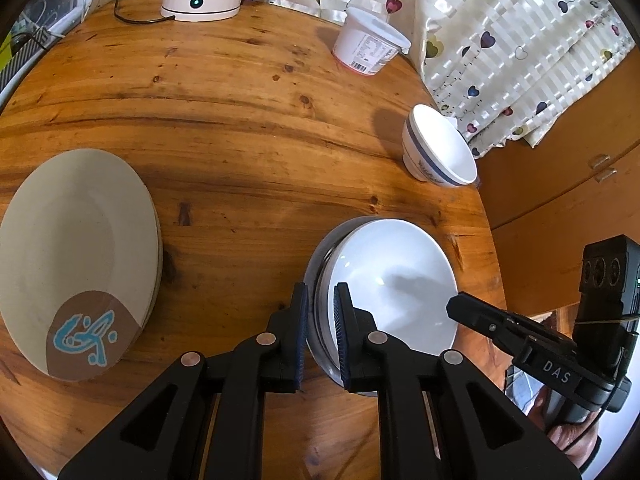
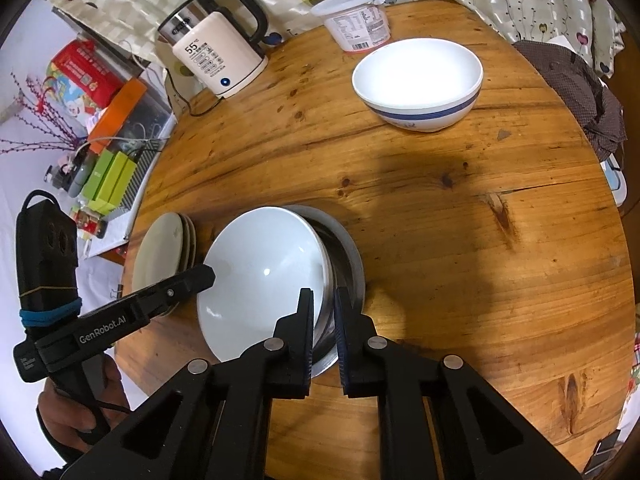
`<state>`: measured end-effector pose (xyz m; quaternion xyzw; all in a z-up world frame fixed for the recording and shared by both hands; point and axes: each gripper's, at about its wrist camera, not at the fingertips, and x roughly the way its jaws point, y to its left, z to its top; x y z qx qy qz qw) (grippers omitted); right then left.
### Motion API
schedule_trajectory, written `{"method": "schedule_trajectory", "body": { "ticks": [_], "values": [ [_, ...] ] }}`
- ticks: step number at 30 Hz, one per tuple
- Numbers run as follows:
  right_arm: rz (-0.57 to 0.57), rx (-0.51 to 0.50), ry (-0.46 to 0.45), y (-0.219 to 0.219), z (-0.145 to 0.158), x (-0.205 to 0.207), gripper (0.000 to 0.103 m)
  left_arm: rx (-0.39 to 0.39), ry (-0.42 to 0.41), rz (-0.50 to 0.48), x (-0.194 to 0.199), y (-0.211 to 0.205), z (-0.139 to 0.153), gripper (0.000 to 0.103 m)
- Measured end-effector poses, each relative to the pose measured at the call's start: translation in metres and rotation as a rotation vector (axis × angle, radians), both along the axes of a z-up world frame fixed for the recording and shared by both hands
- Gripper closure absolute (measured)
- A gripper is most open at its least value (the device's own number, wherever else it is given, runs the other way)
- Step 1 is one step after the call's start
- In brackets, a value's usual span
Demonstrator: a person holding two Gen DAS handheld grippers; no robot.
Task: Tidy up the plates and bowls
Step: 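Lower the white bowl into the steel bowl and open both grippers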
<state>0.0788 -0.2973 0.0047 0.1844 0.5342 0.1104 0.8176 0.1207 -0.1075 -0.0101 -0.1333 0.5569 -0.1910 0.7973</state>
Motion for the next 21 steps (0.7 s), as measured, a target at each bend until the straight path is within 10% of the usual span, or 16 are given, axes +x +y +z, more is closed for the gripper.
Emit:
{"method": "schedule_trajectory", "body": {
  "ticks": [21],
  "values": [
    [-0.005,0.023,-0.037,-0.011,0.008,-0.002,0.091,-0.013,-0.046,-0.024,0.000,-0.002,0.008,0.090]
  ]
}}
